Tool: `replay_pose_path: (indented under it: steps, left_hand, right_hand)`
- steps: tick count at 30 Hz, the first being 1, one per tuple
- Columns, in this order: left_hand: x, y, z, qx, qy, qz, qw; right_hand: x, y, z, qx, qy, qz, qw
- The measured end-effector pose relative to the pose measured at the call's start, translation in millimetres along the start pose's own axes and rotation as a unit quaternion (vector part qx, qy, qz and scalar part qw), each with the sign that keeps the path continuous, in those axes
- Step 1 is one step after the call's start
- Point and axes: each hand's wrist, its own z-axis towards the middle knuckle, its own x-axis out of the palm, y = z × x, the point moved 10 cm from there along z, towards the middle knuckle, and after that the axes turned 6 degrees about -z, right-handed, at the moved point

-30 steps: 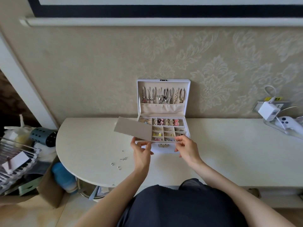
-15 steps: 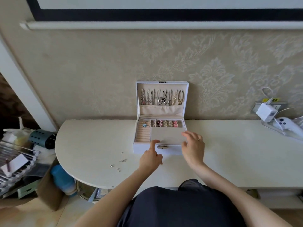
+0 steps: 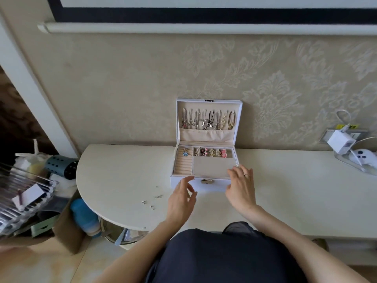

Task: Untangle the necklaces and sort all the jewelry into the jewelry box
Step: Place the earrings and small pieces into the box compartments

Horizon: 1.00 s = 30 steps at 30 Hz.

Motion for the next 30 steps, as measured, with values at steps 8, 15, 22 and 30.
replay_pose_path:
  steps: [8, 15, 22, 30]
  left_hand:
    - [-50.0, 95.7, -23.9, -0.13, -0.071, 0.146, 0.978]
    - [-23.0, 94.0, -11.7, -0.091, 0.06, 0.111, 0.988]
    - [-22.8, 74.1, -25.4, 0.01, 0.018, 0.003, 1.0]
    - [24.9, 33.4, -21.7, 0.1, 0.17, -0.042, 0.979]
  right_hand:
    - [-18.0, 54.2, -11.2, -0.15, -0.104, 0.106, 0.978]
    - [-9.2, 56.7, -12.9, -0.139, -0.046, 0.148, 0.978]
    - [-9.3, 49.9, -13.7, -0.133, -0.028, 0.166, 0.977]
    - [-14.1, 46.2, -15.3, -0.125, -0.034, 0.179, 0.975]
